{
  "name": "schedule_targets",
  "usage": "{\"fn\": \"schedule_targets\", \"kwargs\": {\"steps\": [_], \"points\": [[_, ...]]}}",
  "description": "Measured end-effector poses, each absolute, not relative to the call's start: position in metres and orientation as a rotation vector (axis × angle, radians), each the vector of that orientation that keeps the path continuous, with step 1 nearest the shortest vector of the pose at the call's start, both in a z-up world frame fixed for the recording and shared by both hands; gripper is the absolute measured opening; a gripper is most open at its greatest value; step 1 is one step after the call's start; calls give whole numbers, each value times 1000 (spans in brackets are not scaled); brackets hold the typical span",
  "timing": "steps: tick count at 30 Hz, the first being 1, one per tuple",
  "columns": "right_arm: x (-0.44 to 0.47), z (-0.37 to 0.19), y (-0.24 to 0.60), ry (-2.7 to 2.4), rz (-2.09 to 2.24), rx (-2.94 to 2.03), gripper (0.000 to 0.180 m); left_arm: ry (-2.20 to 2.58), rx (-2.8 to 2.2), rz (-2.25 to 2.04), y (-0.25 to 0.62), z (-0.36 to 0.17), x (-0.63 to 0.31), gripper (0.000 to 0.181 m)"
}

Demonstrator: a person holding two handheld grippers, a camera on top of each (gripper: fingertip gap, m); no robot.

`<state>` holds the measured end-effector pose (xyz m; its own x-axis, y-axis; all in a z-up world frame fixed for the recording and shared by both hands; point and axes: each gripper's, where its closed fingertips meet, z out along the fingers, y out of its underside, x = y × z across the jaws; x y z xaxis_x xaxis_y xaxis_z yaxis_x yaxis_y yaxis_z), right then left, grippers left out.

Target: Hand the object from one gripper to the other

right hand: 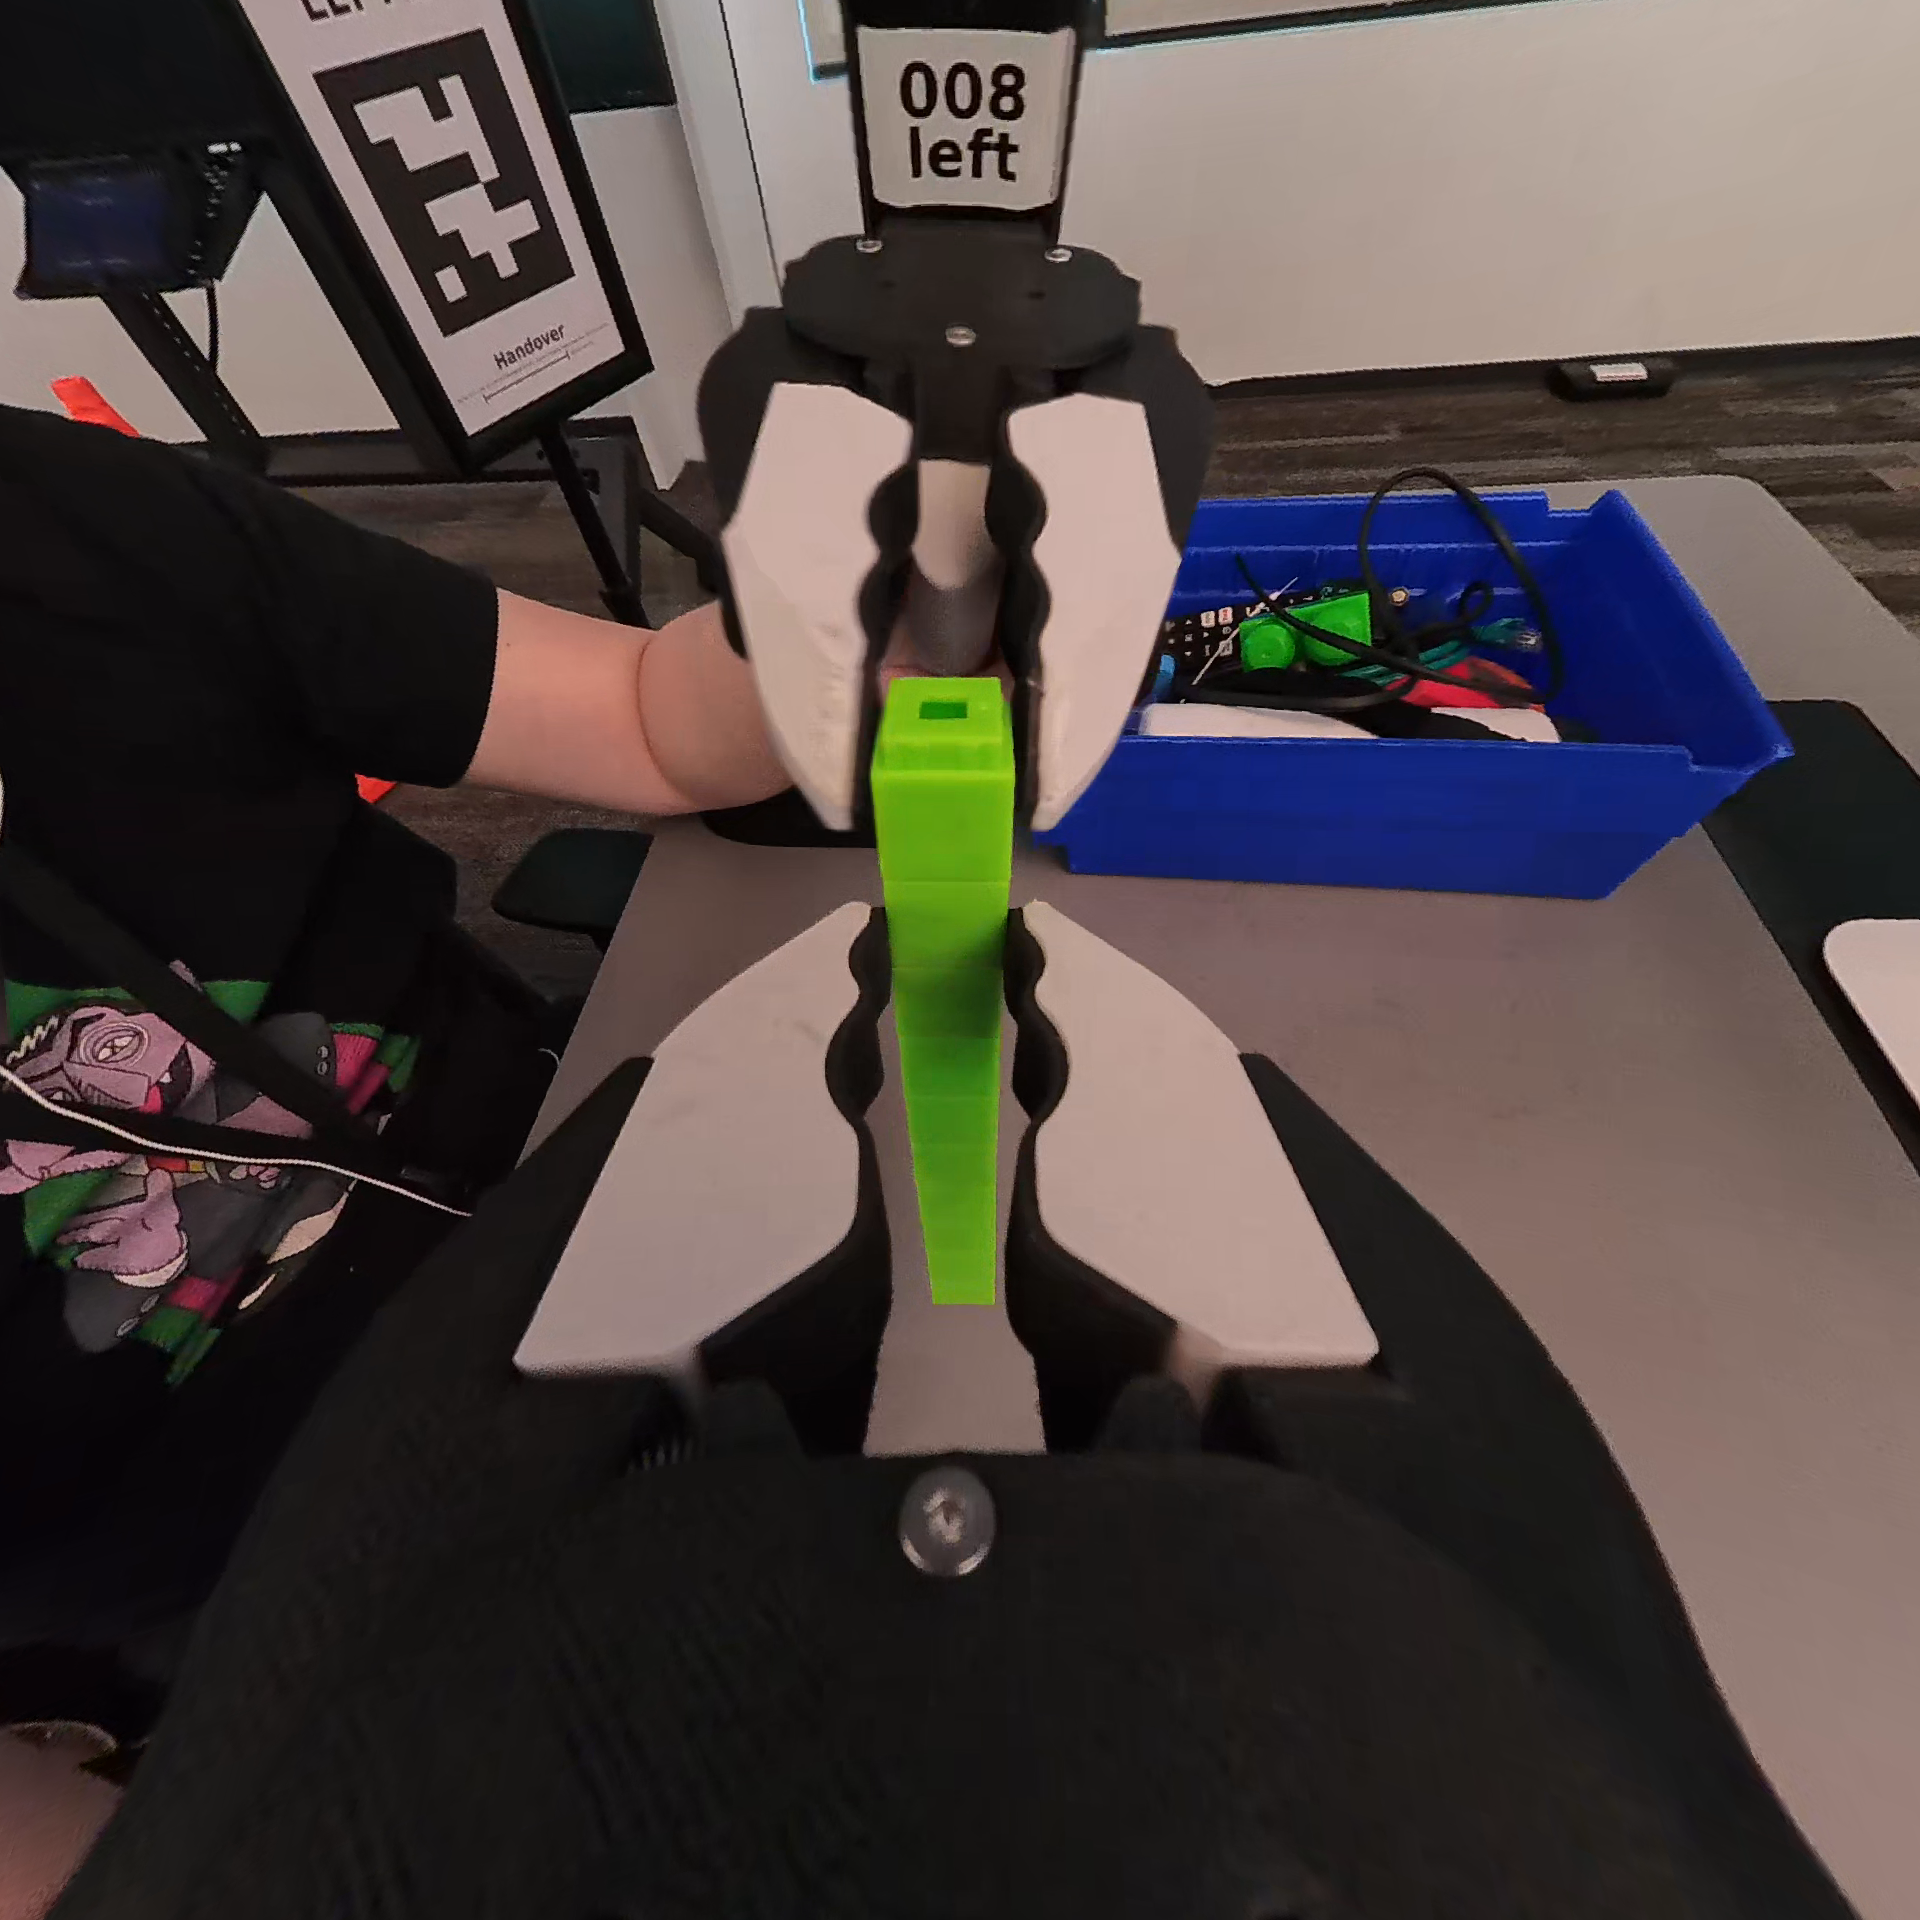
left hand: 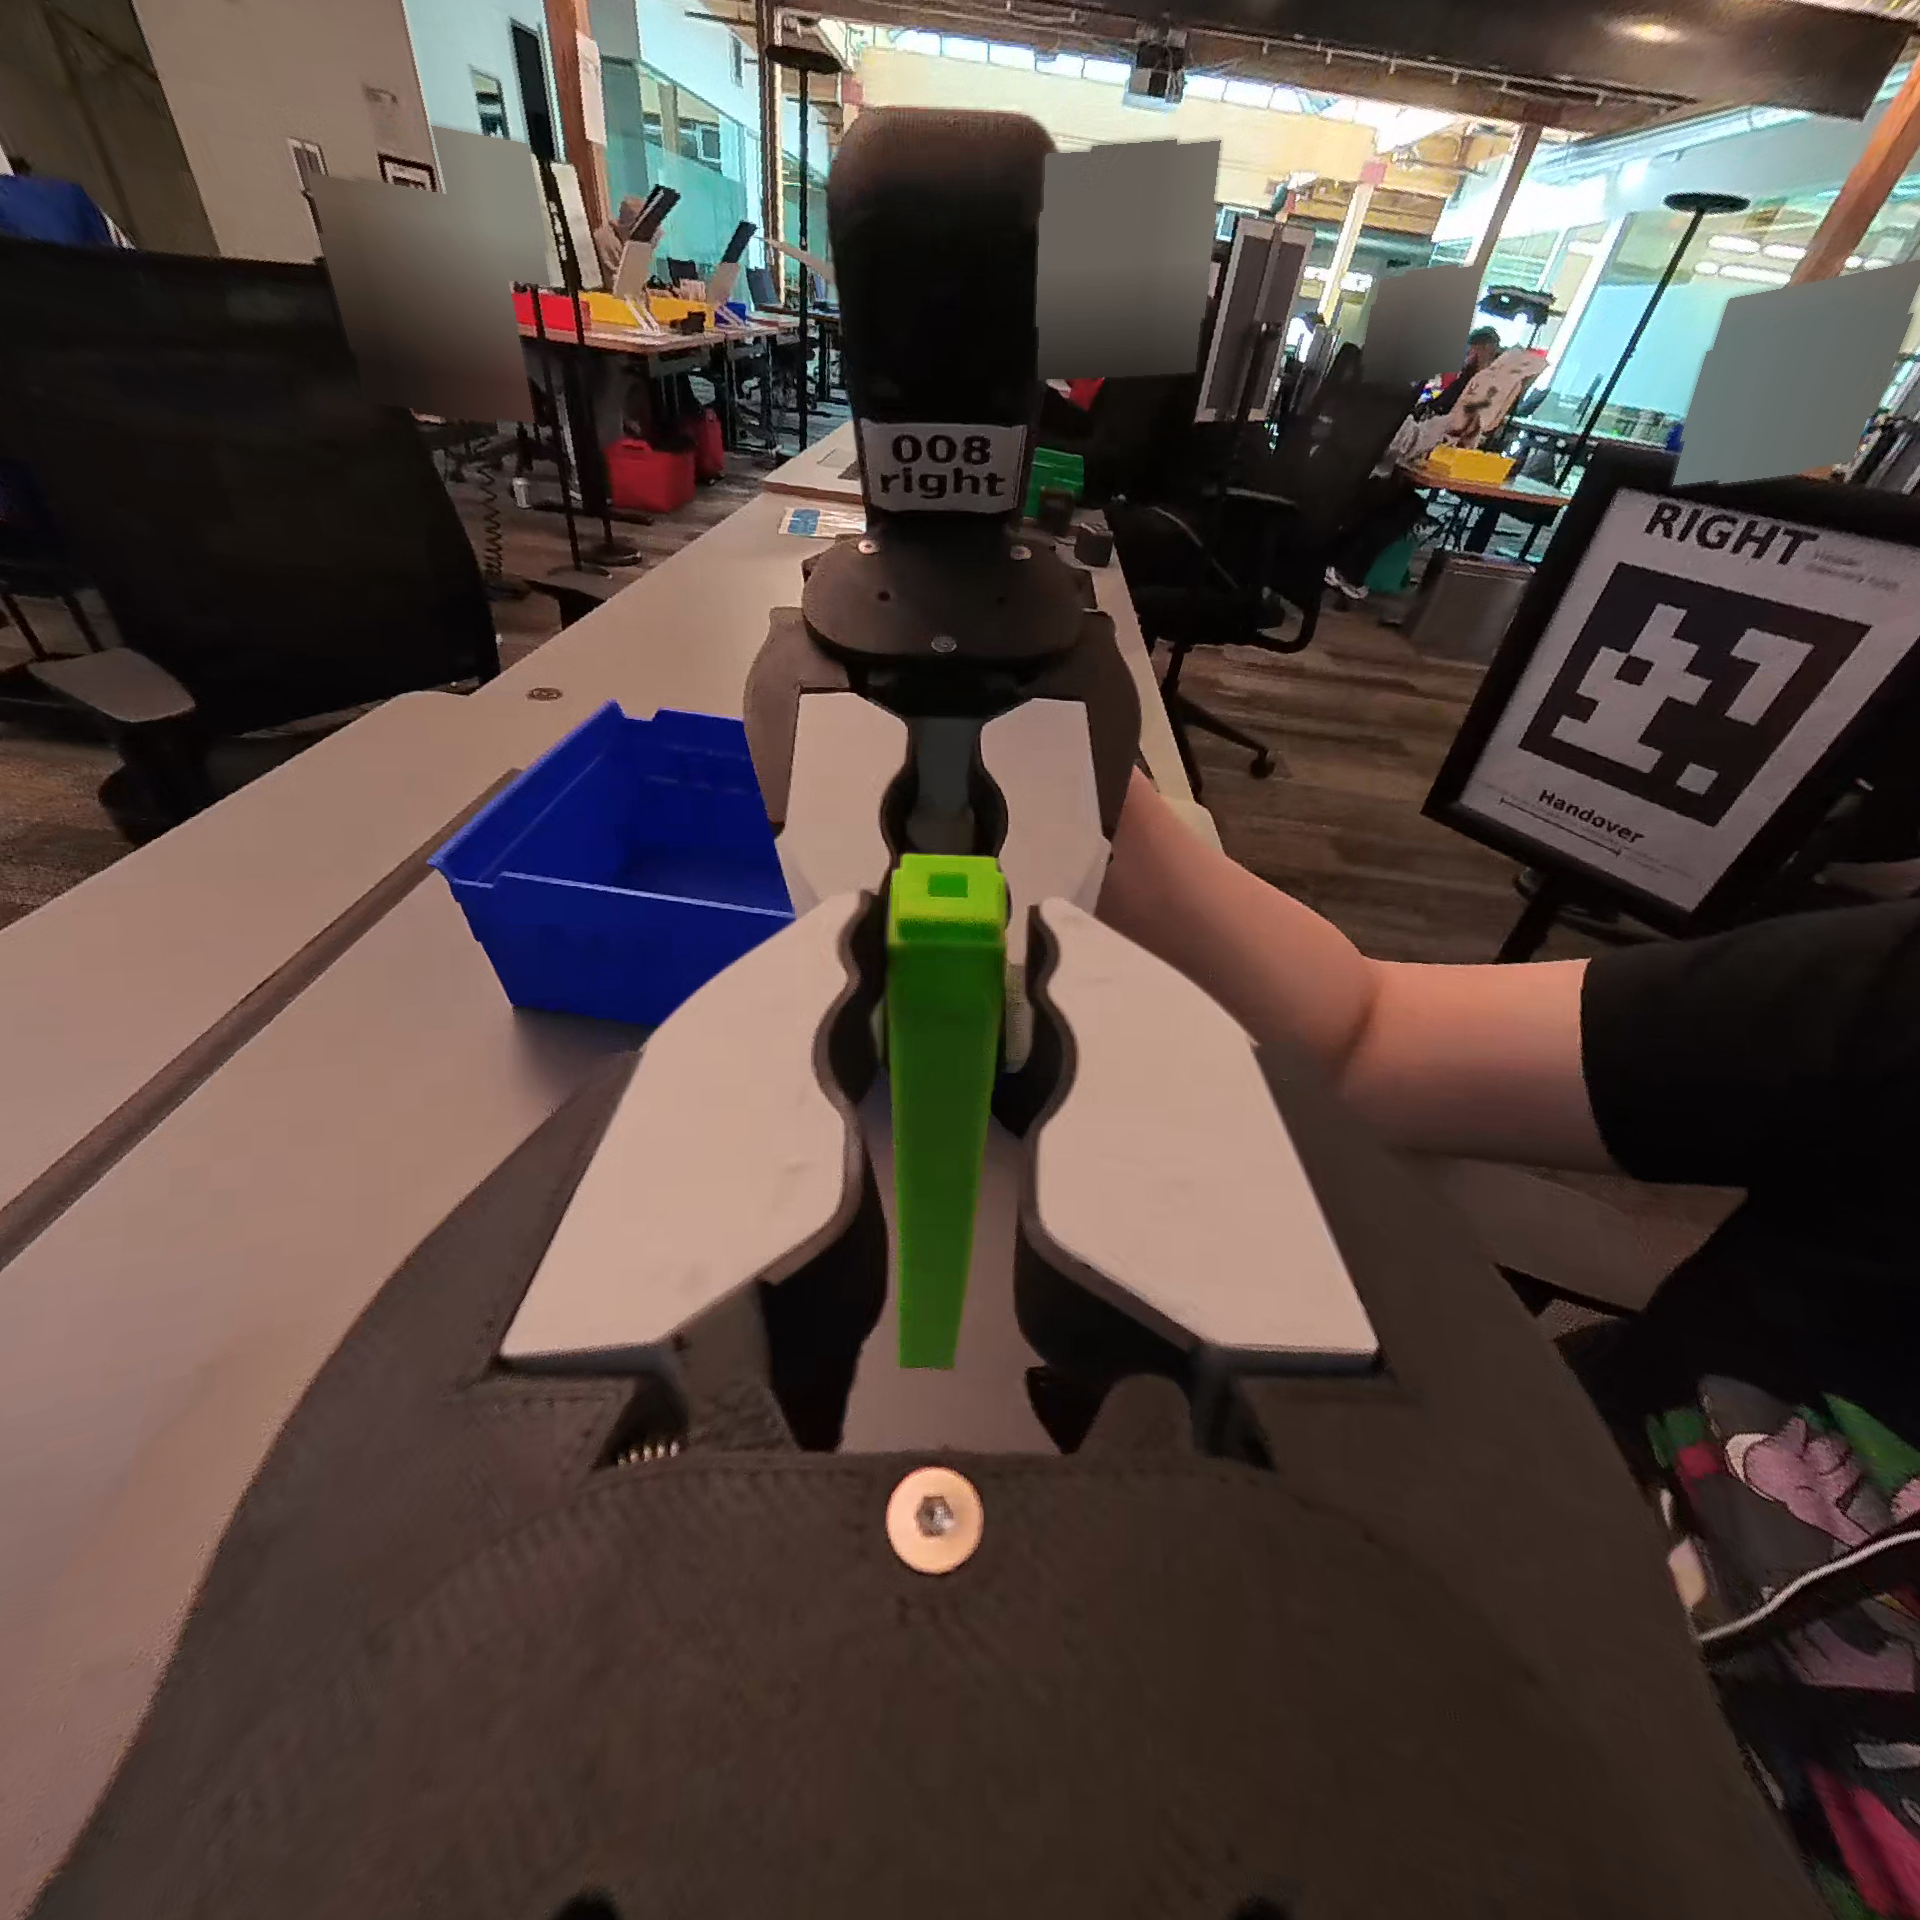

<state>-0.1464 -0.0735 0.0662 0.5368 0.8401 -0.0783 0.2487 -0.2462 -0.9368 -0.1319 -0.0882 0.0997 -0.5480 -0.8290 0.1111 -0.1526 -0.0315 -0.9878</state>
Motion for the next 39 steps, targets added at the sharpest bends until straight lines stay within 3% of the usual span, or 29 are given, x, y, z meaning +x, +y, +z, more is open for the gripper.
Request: {"fn": "schedule_targets", "kwargs": {"steps": [6, 10, 19, 26, 34, 39], "points": [[-149, 78, -65, -902, 655, -1623, 23, 1661, -996, -1583, -79, 110, -135, 21], [-141, 69, -53, -917, 518, -1558, 57, 1611, -982, -1508, -65, 125, -145, 21], [-177, 22, -34, -919, 807, -1586, 70, 1365, -944, -1476, -24, 183, -197, 21], [-202, 23, -3, -596, 1125, -1431, 68, 1225, -923, -1455, 0, 209, -234, 20], [-191, 48, -2, -188, 1853, -1132, 31, 1189, -905, -1505, 7, 216, -245, 21], [-205, 32, -3, -262, 1814, -1263, 27, 1199, -904, -1502, 5, 215, -243, 20]]}}
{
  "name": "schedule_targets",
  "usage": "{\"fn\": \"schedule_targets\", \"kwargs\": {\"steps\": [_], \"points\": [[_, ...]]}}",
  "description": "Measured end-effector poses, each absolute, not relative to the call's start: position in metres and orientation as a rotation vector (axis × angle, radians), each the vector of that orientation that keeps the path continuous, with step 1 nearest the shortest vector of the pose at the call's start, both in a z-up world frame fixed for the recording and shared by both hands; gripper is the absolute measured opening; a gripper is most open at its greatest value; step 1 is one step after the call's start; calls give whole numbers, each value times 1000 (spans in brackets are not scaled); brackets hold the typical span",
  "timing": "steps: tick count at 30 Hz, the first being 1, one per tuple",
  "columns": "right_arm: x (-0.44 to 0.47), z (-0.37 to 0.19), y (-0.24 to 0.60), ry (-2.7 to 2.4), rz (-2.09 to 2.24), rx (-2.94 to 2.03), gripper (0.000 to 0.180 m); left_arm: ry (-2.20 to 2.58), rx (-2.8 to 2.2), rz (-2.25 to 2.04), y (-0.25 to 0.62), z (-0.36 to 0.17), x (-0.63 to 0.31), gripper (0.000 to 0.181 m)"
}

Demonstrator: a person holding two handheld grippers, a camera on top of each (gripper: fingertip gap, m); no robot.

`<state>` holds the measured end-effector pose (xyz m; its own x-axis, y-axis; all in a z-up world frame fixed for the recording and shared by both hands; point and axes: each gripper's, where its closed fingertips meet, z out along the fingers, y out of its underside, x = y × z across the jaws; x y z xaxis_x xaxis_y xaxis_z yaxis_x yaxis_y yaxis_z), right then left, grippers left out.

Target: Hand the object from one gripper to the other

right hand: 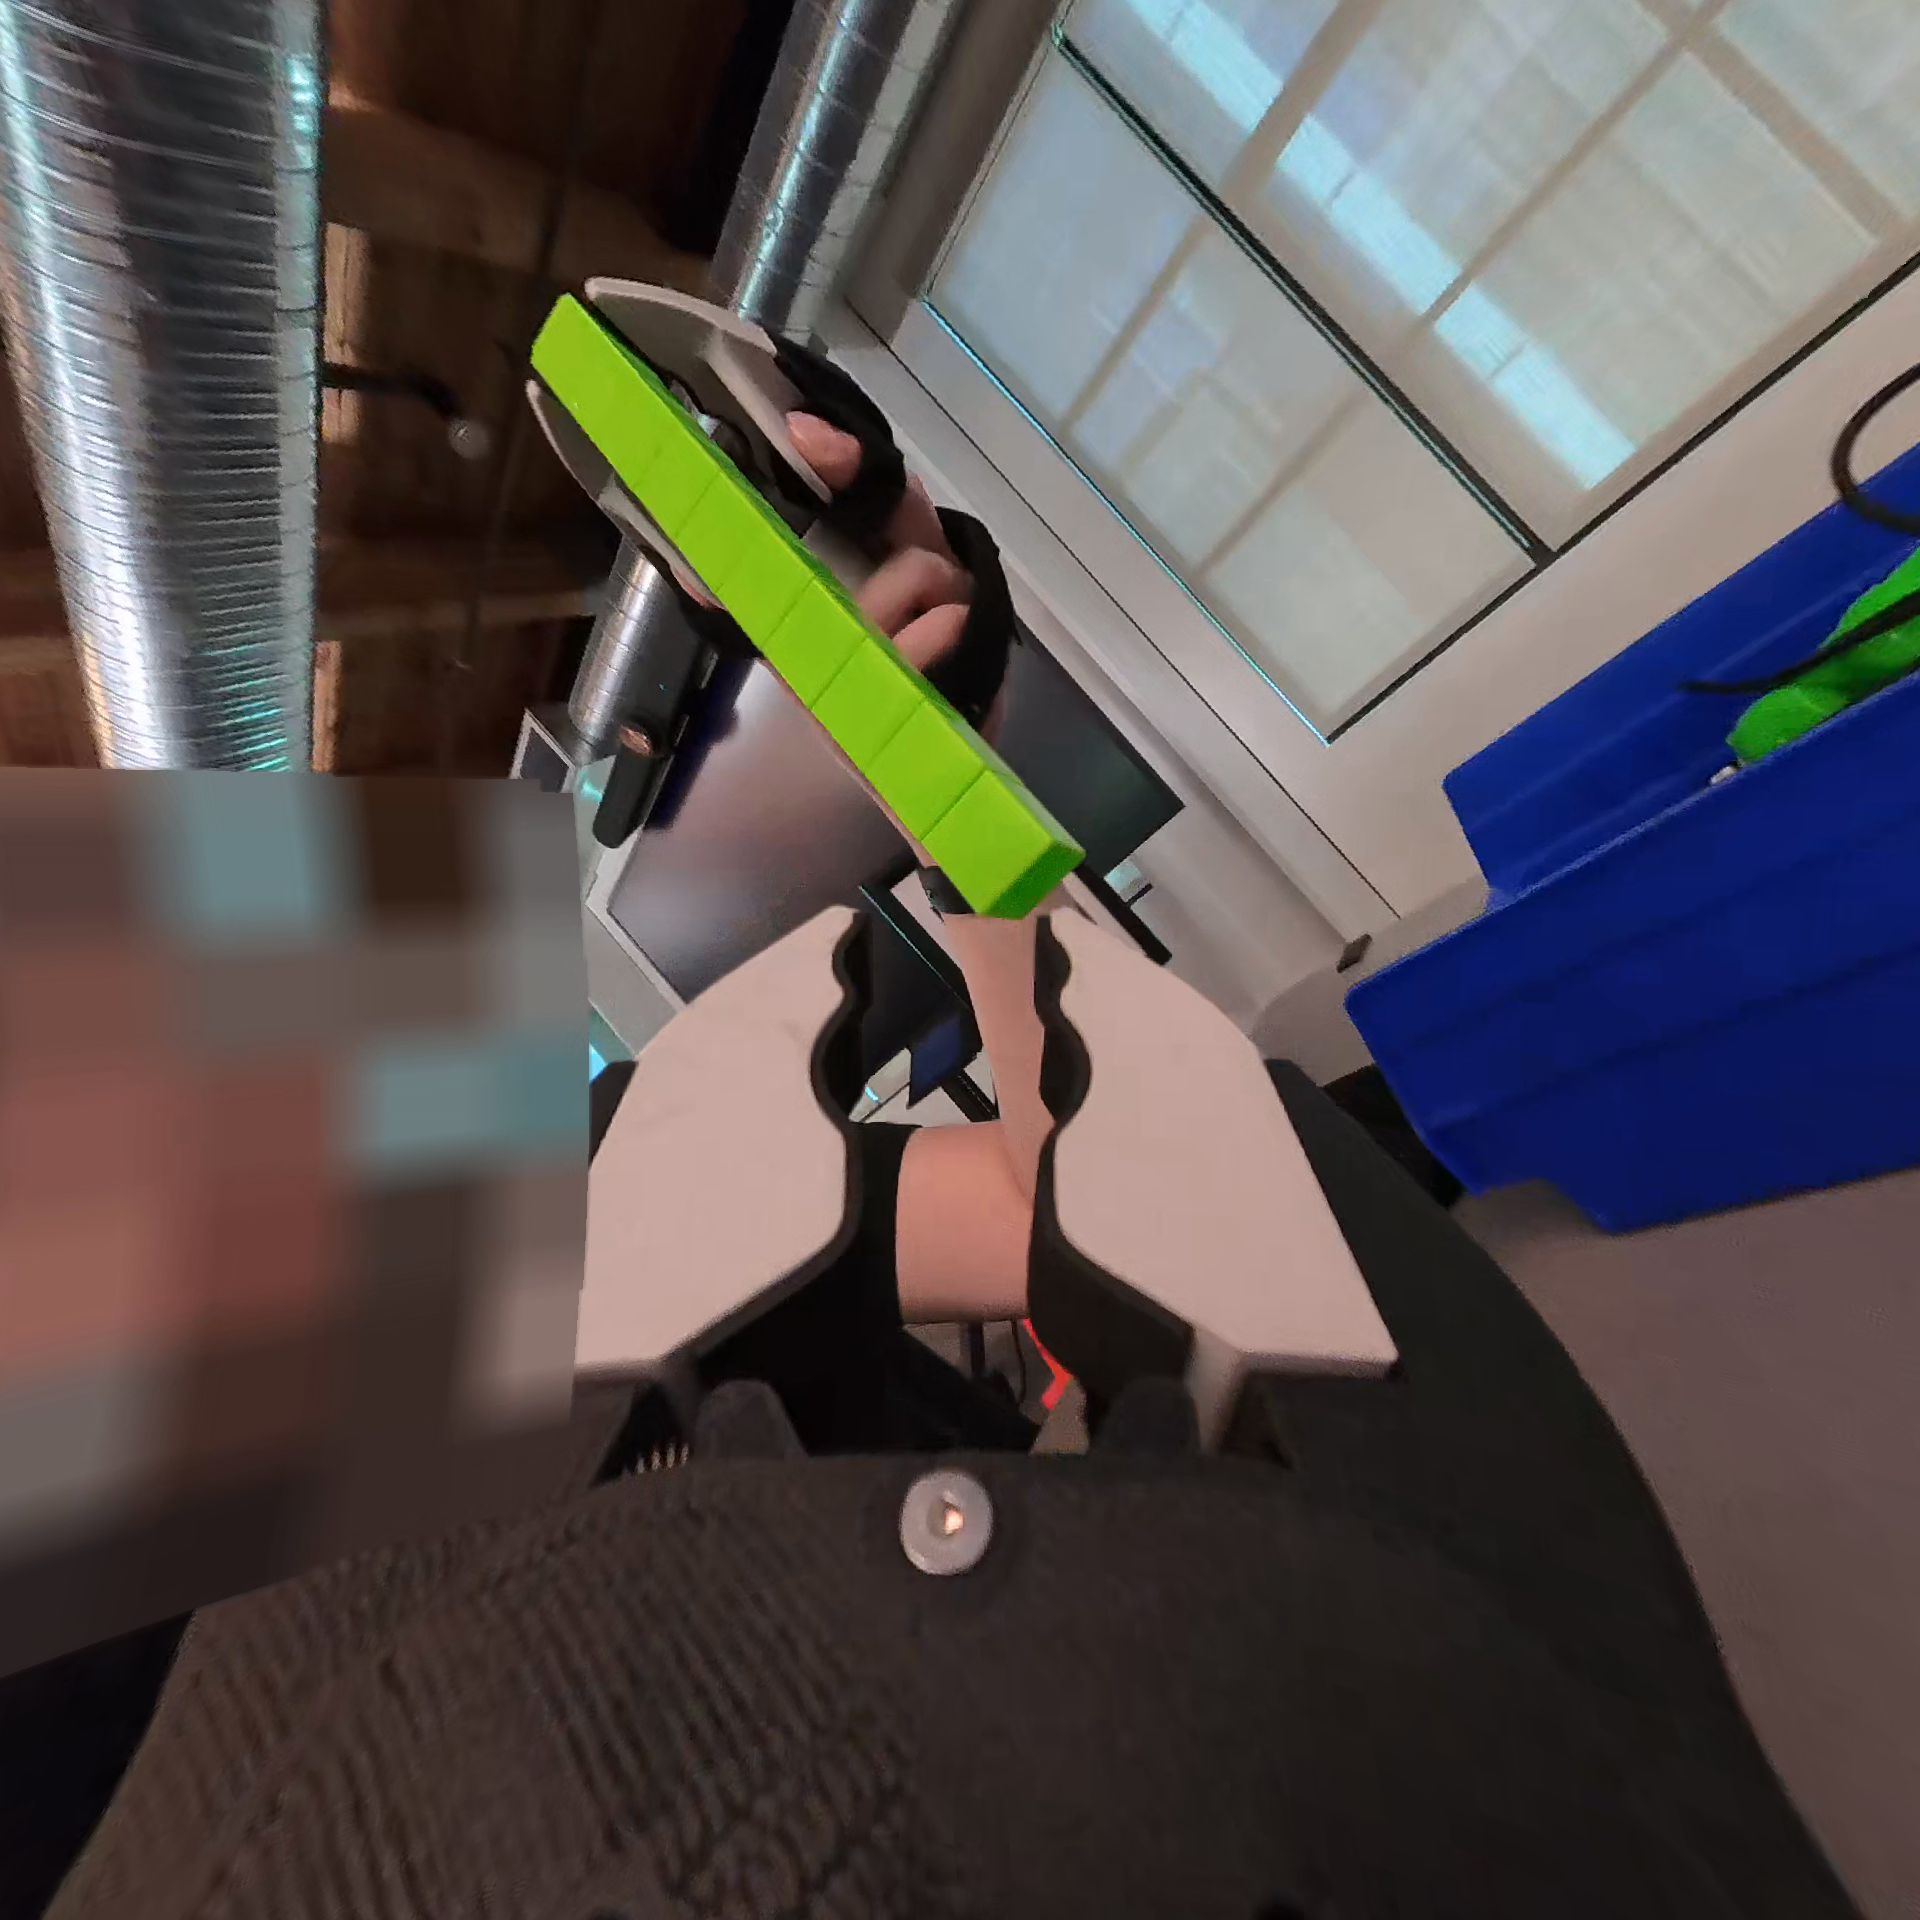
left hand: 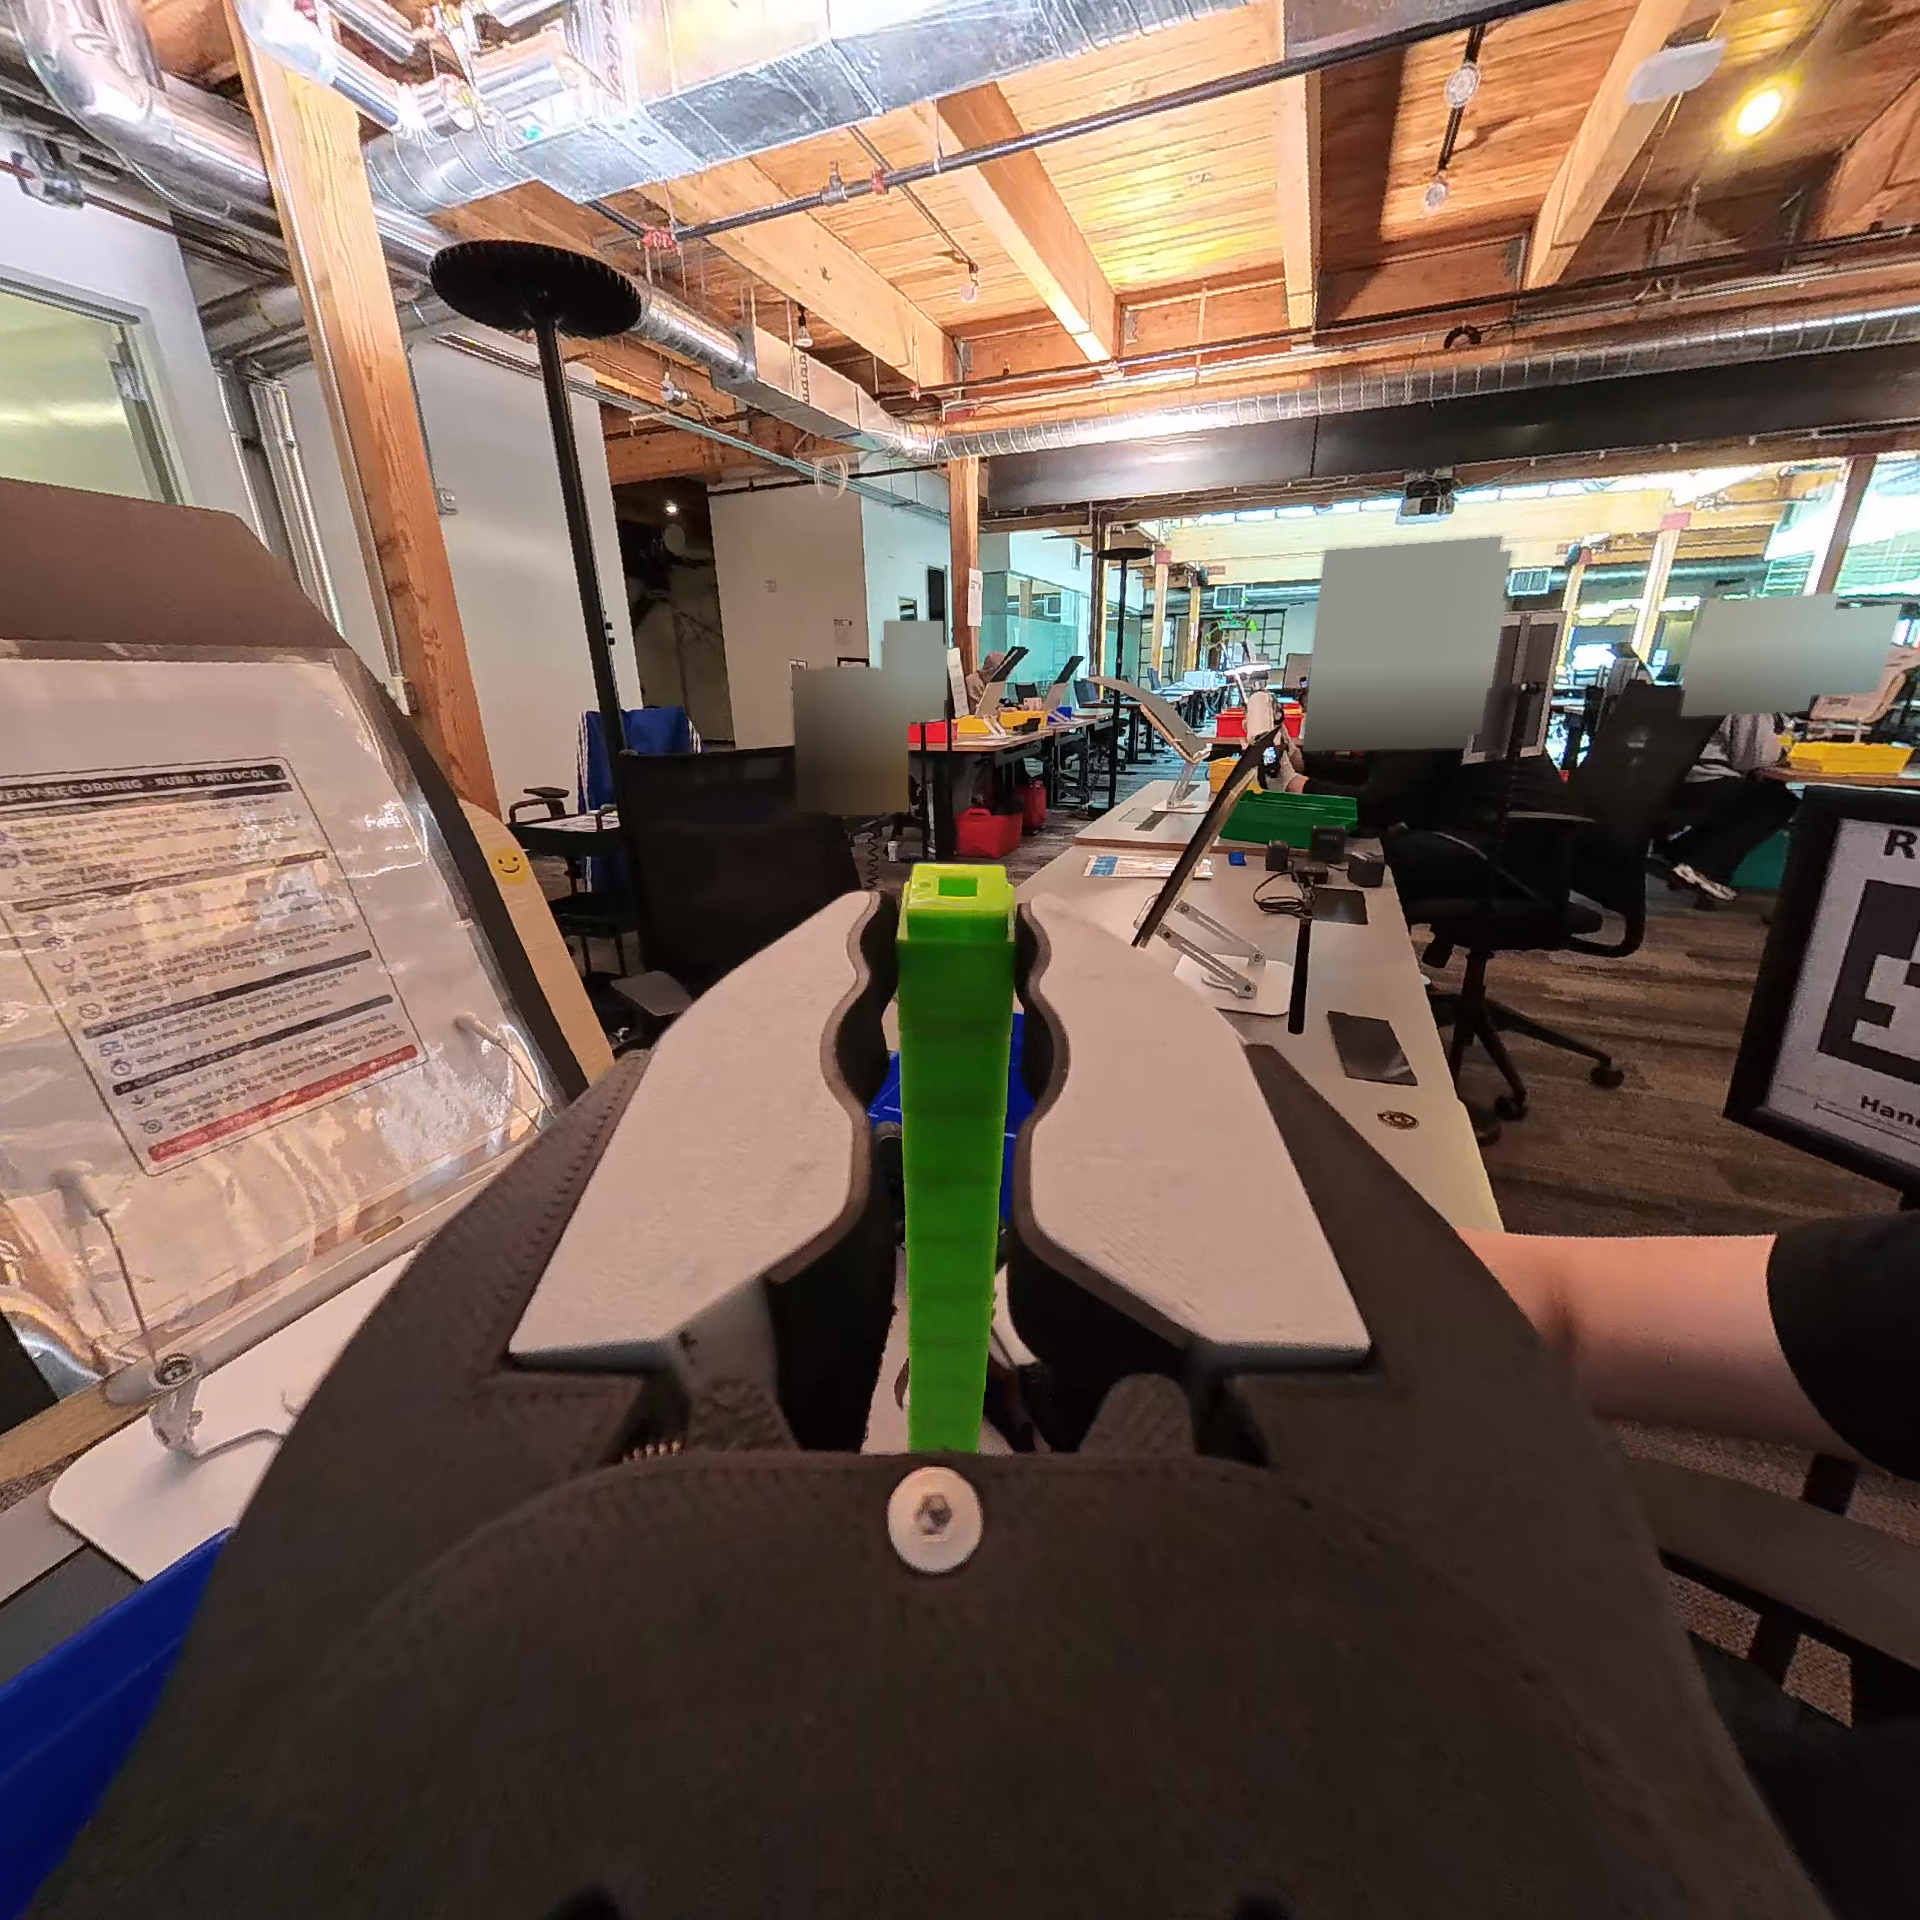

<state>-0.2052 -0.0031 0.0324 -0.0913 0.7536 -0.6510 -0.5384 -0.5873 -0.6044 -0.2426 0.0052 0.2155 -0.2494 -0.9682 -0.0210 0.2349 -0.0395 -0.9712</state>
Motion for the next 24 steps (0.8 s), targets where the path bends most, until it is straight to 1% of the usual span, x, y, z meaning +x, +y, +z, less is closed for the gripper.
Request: {"fn": "schedule_targets", "kwargs": {"steps": [2, 4, 7, 13, 21, 24], "points": [[-207, 37, -6, -260, 1864, -1232, 33, 1206, -904, -1504, 4, 215, -241, 21], [-208, 38, -6, -243, 1882, -1220, 34, 1209, -901, -1509, 3, 215, -241, 21], [-212, 37, -7, -244, 1921, -1227, 30, 1209, -892, -1515, 1, 216, -241, 20], [-213, 42, -8, -202, 2023, -1158, 29, 1227, -864, -1560, -6, 218, -242, 20], [-211, 53, -14, -117, 2232, -975, 21, 1206, -749, -1672, -16, 229, -252, 21], [-210, 58, -17, -84, 2332, -873, 13, 1189, -699, -1697, -17, 234, -258, 21]]}}
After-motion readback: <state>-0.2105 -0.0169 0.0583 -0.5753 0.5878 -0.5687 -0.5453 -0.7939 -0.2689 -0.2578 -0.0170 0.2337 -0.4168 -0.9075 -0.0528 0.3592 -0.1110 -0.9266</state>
